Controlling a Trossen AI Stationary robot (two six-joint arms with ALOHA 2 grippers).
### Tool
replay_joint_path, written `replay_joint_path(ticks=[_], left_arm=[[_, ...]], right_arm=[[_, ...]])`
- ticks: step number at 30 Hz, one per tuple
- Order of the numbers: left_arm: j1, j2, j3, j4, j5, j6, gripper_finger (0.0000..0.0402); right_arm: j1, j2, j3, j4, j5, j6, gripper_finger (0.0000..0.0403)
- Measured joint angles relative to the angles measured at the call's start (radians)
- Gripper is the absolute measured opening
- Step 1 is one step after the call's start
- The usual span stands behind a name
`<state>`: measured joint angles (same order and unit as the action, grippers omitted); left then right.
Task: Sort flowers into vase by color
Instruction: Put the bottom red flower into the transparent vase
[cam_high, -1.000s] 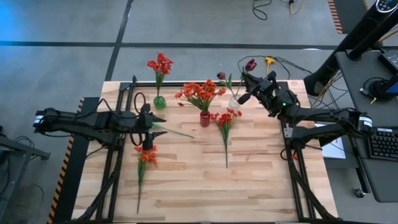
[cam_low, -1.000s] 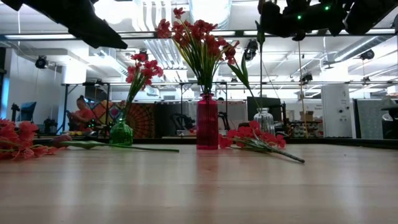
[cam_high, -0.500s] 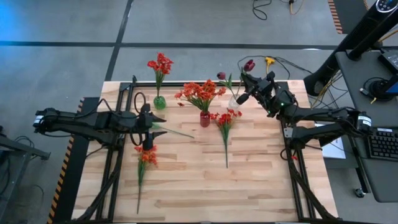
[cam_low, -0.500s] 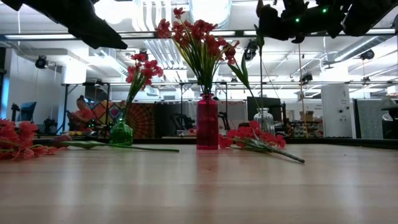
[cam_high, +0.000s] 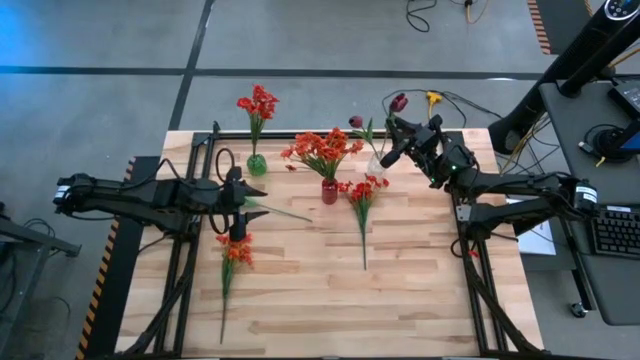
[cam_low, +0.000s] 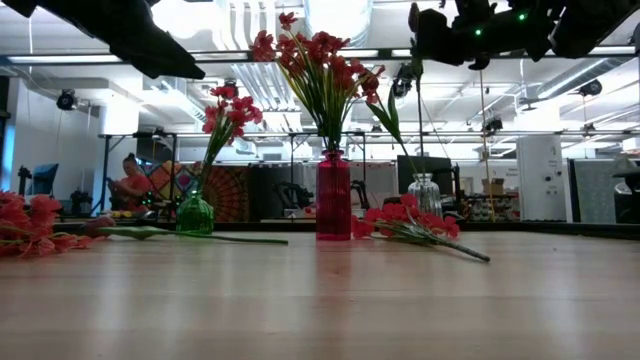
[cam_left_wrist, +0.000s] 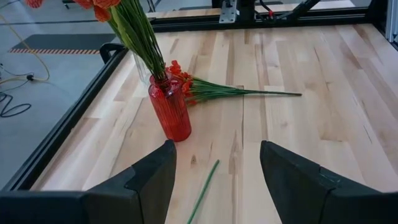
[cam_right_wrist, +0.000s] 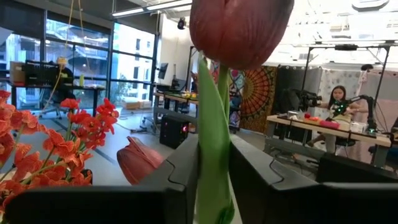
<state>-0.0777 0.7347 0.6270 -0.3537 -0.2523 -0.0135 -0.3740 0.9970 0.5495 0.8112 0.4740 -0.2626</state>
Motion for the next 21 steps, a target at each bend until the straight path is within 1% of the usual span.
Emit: replay_joint_path(ticks=[7,17,18,19,21], left_arm=[[0.0,0.0,0.0,0.0,0.0,0.0,0.0215],[0.0,0.0,-0.001,0.022,0.003,0.0,0.0215],[0.0,0.0,-0.001,0.051,0.024,0.002,0.0215],[0.0,0.0,-0.002,0.091,0.076,0.016,0.0215],[0.0,0.0,-0.003,0.174,0.234,0.067,0.0215]], right_arm=[[0.0,0.0,0.0,0.0,0.0,0.0,0.01],[0.0,0.0,0.0,-0.013,0.0,-0.002,0.0119],[0.0,0.0,0.0,-0.021,0.0,-0.002,0.0122],[0.0,-0.001,0.0,-0.029,0.0,-0.002,0.0125],[0.0,-0.001,0.0,-0.046,0.0,0.0,0.0132]])
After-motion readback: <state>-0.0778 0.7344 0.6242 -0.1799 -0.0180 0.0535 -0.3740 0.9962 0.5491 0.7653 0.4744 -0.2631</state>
